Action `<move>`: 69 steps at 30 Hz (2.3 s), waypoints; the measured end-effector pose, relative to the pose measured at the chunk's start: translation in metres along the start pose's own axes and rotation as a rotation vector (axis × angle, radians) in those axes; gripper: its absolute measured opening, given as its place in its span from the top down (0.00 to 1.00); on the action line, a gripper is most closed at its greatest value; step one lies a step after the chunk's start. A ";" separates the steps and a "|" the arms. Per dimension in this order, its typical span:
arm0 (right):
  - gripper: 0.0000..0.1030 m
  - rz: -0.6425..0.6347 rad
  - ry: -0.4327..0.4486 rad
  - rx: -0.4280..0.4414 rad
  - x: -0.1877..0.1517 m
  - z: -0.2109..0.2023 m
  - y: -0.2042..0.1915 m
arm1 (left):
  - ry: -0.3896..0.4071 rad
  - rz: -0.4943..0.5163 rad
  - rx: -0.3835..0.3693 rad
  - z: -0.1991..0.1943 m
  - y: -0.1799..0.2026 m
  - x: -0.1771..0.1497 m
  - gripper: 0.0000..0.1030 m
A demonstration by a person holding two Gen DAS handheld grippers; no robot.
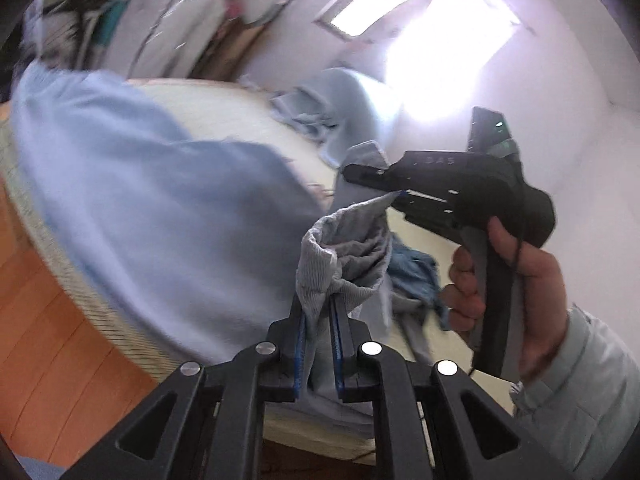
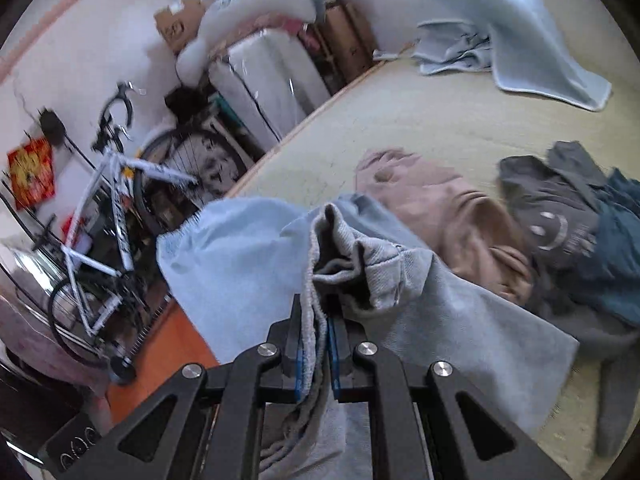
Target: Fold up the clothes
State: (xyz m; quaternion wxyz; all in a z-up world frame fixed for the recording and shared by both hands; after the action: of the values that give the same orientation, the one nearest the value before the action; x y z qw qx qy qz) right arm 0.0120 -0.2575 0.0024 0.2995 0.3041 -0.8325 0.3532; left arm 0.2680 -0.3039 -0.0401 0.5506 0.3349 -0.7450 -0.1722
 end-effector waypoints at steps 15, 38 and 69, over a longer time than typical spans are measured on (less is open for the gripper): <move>0.92 -0.055 -0.081 -0.046 0.000 0.086 -0.024 | -0.018 -0.134 0.122 0.016 -0.066 0.005 0.95; 0.87 -0.181 -0.229 -0.070 -0.010 0.145 -0.028 | -0.105 -0.128 0.166 0.054 -0.071 0.003 0.75; 0.54 -0.293 -0.192 -0.328 -0.019 0.068 0.092 | -0.165 -0.378 0.285 0.067 -0.133 0.011 0.66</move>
State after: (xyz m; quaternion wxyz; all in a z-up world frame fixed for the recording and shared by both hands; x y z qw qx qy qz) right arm -0.0610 -0.2520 -0.0875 0.3123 0.4012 -0.8504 0.1353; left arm 0.2449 -0.4138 -0.1378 0.3932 0.5272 -0.7284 -0.1922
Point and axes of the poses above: each gripper's, at about its wrist camera, not at the fingertips, and z roughly the way its jaws point, y to its right, x to its top, the point moved 3 cm from there along z, roughly the way its jaws point, and after that the axes turned 14 degrees about y, right-handed, at the moved point
